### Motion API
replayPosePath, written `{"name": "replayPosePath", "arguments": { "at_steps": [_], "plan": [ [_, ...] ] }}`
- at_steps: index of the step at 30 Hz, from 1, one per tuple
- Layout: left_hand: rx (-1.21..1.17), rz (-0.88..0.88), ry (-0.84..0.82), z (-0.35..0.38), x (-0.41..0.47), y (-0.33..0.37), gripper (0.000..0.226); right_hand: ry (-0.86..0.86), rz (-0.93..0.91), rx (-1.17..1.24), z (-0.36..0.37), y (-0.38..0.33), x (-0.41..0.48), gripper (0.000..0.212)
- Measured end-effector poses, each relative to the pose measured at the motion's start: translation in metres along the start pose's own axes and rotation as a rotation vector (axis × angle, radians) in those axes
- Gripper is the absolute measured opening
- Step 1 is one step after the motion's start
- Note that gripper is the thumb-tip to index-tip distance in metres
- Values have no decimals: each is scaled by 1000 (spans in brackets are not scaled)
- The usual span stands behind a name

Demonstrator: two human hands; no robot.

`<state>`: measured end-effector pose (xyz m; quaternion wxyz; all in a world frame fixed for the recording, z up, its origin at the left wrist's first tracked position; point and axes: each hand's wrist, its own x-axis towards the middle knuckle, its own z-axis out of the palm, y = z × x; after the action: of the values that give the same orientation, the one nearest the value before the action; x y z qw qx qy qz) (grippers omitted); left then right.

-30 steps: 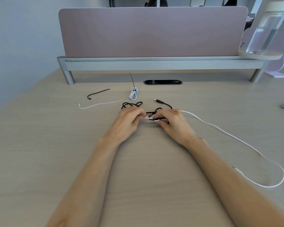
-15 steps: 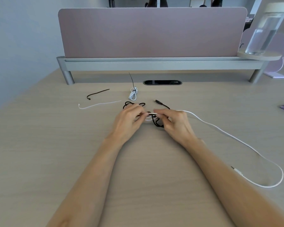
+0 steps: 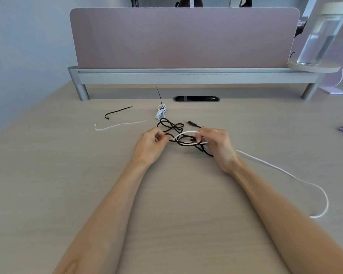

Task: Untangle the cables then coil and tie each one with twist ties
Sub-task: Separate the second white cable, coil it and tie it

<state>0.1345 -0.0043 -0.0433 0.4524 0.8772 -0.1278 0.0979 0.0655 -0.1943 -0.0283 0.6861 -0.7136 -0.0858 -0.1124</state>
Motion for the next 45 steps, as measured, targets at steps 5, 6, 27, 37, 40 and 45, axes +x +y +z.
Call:
{"name": "replayPosePath", "arguments": {
  "at_steps": [5, 6, 27, 37, 40, 45],
  "plan": [
    [170, -42, 17, -1, 0, -4, 11, 131, 20, 158, -5, 0, 3, 34],
    [206, -44, 25, -1, 0, -5, 12, 145, 22, 191, -4, 0, 4, 34],
    [-71, 167, -166, 0, -9, 4, 26, 20, 159, 305, 6, -6, 1, 26],
    [-231, 58, -9, 1, -2, 1, 14, 118, 131, 130, 11, -6, 1, 20],
    [-259, 5, -52, 1, -2, 0, 12, 117, 179, 205, 10, -7, 1, 17],
    [107, 84, -276, 11, -5, 1, 54, 120, 181, 361, 13, -7, 3, 24]
  ]
}}
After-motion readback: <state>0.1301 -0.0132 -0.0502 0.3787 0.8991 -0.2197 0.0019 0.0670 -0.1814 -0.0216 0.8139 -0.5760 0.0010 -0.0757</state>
